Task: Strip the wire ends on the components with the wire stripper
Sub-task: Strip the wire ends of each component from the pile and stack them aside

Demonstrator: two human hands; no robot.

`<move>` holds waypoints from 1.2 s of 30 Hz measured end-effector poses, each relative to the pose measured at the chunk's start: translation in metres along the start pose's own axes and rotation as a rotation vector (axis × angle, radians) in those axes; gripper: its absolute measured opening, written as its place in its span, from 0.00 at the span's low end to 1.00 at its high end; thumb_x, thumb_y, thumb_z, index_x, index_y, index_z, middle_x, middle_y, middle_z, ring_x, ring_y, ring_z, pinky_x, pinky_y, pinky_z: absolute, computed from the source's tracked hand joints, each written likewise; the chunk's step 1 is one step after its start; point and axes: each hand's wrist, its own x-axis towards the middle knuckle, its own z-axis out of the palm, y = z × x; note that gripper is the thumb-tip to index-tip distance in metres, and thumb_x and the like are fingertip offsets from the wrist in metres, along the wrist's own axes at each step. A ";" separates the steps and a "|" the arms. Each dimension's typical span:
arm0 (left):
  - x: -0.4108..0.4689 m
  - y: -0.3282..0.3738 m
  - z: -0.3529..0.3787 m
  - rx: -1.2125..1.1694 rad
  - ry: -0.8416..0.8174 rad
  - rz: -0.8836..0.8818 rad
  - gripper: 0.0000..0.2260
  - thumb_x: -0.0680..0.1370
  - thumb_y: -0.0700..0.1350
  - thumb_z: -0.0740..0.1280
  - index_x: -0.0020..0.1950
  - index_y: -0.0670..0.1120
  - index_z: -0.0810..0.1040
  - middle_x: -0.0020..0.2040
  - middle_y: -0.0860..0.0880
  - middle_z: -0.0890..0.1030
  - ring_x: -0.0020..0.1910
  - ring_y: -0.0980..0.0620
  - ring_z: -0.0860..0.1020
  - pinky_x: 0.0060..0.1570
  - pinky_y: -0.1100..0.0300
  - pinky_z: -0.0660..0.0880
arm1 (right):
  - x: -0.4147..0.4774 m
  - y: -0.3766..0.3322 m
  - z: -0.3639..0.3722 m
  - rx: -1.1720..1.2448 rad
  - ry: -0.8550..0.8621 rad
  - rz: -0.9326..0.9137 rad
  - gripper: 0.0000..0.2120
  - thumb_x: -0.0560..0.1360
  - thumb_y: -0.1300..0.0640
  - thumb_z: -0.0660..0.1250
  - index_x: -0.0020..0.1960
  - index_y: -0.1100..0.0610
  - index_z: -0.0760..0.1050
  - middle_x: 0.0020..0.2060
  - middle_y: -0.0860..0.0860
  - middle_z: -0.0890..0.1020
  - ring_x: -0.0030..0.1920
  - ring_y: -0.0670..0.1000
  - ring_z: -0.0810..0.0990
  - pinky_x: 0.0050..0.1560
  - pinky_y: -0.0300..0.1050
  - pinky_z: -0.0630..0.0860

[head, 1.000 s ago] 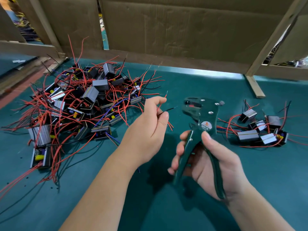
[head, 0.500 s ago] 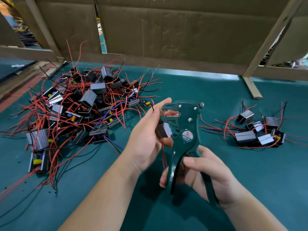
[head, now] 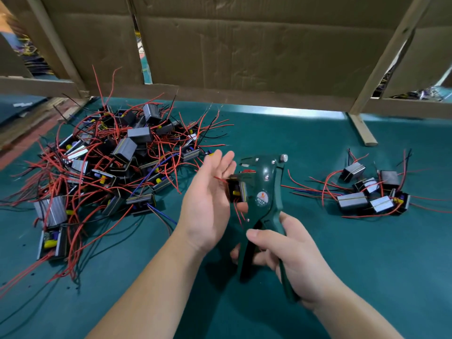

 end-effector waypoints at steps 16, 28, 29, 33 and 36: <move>0.003 0.024 -0.034 1.375 0.169 0.842 0.18 0.76 0.42 0.62 0.66 0.46 0.75 0.66 0.47 0.74 0.67 0.51 0.70 0.68 0.59 0.62 | 0.008 -0.027 -0.037 0.275 0.323 -0.279 0.07 0.74 0.69 0.62 0.49 0.60 0.69 0.36 0.53 0.78 0.41 0.67 0.82 0.42 0.64 0.80; 0.013 0.062 -0.090 1.817 0.933 0.198 0.26 0.79 0.49 0.60 0.76 0.49 0.57 0.71 0.39 0.68 0.74 0.39 0.57 0.70 0.35 0.42 | 0.012 -0.027 -0.048 0.044 0.519 -0.334 0.08 0.76 0.68 0.63 0.45 0.56 0.69 0.28 0.46 0.77 0.46 0.62 0.84 0.42 0.58 0.81; 0.013 0.064 -0.092 1.801 0.958 0.232 0.23 0.79 0.50 0.61 0.74 0.49 0.62 0.67 0.39 0.72 0.72 0.38 0.61 0.70 0.35 0.43 | 0.012 -0.029 -0.051 0.062 0.517 -0.323 0.08 0.76 0.68 0.62 0.45 0.56 0.70 0.30 0.49 0.77 0.46 0.63 0.84 0.43 0.59 0.81; 0.017 0.074 -0.101 1.734 1.083 0.280 0.20 0.77 0.54 0.65 0.65 0.46 0.73 0.58 0.42 0.78 0.67 0.39 0.65 0.69 0.36 0.48 | 0.010 -0.035 -0.056 0.224 0.480 -0.300 0.08 0.77 0.69 0.57 0.53 0.59 0.68 0.40 0.59 0.76 0.44 0.68 0.83 0.49 0.65 0.79; 0.020 0.073 -0.106 1.750 1.080 0.331 0.15 0.77 0.54 0.66 0.60 0.49 0.78 0.57 0.43 0.79 0.65 0.39 0.65 0.68 0.37 0.51 | 0.009 -0.036 -0.058 0.199 0.519 -0.312 0.07 0.77 0.69 0.58 0.48 0.58 0.67 0.39 0.57 0.75 0.46 0.68 0.83 0.53 0.67 0.77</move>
